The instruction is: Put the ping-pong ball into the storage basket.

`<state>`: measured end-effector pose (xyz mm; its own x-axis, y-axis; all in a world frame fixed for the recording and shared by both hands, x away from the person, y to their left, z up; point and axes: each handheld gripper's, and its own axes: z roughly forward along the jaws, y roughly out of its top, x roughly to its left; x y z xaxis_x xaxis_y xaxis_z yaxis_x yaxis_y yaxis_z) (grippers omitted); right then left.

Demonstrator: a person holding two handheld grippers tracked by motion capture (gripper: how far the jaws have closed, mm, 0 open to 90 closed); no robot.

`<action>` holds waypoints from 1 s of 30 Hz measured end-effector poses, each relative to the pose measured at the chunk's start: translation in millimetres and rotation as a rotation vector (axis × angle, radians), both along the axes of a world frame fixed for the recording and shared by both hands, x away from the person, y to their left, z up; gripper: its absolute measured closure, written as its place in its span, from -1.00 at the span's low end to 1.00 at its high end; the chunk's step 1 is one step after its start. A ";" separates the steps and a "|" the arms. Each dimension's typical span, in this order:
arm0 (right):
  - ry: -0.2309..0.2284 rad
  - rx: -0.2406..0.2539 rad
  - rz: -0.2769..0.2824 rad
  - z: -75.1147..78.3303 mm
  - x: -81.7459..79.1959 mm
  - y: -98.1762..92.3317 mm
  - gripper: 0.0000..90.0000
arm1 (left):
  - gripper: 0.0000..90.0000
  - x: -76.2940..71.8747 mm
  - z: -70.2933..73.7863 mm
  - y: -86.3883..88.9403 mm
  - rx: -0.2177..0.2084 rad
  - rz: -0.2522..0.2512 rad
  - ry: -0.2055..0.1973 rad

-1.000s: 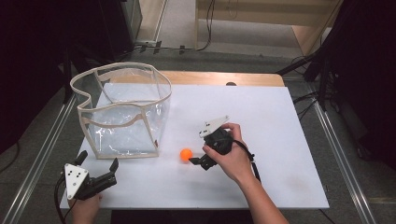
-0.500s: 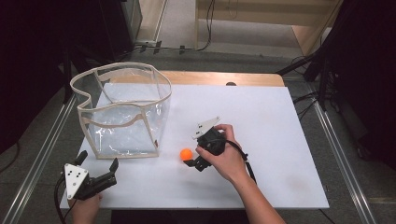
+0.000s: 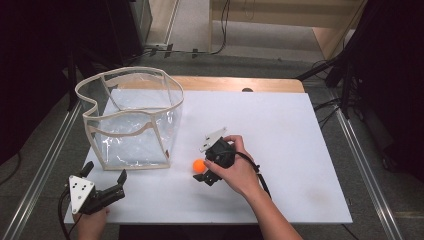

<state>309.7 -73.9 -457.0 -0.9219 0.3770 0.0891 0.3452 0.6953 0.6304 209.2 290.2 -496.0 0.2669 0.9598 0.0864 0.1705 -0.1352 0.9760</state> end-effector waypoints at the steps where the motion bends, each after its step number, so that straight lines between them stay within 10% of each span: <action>1: 0.003 -0.006 -0.001 -0.7 0.2 0.8 -1.00 | -1.00 0.0 0.0 0.0 0.000 0.000 0.000; 16: 0.060 -0.099 -0.024 -18.7 9.3 19.5 -0.98 | -1.00 0.0 0.3 1.5 -0.006 -0.004 0.001; 30: 0.073 -0.173 -0.040 -31.1 15.8 23.9 -0.16 | -1.00 -0.1 0.1 0.5 -0.001 -0.003 0.000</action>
<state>325.5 -50.1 -488.1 -0.8992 0.4290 0.0862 0.4157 0.7757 0.4749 209.1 290.7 -495.9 0.2702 0.9590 0.0856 0.1696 -0.1349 0.9762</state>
